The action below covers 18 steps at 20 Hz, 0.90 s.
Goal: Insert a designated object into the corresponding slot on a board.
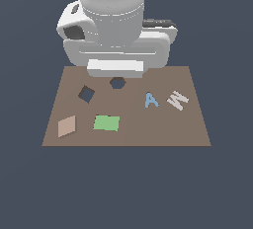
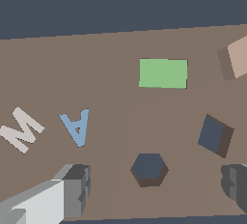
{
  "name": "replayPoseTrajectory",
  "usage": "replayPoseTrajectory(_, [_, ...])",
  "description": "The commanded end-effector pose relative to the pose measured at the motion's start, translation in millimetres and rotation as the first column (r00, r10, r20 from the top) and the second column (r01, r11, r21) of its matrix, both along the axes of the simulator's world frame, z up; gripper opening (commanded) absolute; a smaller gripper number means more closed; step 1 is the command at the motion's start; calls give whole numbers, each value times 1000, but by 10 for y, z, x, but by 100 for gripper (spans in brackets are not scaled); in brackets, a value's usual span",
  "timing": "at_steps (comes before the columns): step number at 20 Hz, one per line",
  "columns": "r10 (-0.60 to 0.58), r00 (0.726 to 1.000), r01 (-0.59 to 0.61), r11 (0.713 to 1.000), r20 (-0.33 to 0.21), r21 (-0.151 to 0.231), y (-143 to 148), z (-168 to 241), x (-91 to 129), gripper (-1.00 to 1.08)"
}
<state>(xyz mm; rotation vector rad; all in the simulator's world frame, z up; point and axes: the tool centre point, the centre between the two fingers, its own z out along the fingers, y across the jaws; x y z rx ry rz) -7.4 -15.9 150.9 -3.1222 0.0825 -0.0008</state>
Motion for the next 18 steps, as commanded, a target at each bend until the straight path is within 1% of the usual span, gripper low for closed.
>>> replayPoseTrajectory(1, [0,1000,0,1000,0,0,0,0,0,100])
replayPoseTrajectory(6, [-19,1000,19,1000,0,0,-14,-18,32,100])
replayPoseTrajectory(10, [-63,998,63,998,0,-1,-48,-60,103,100])
replayPoseTrajectory(14, [-134,991,134,991,-1,-3,-110,-127,214,100])
replayPoseTrajectory(18, [-232,973,232,973,-1,-5,-211,-222,362,100])
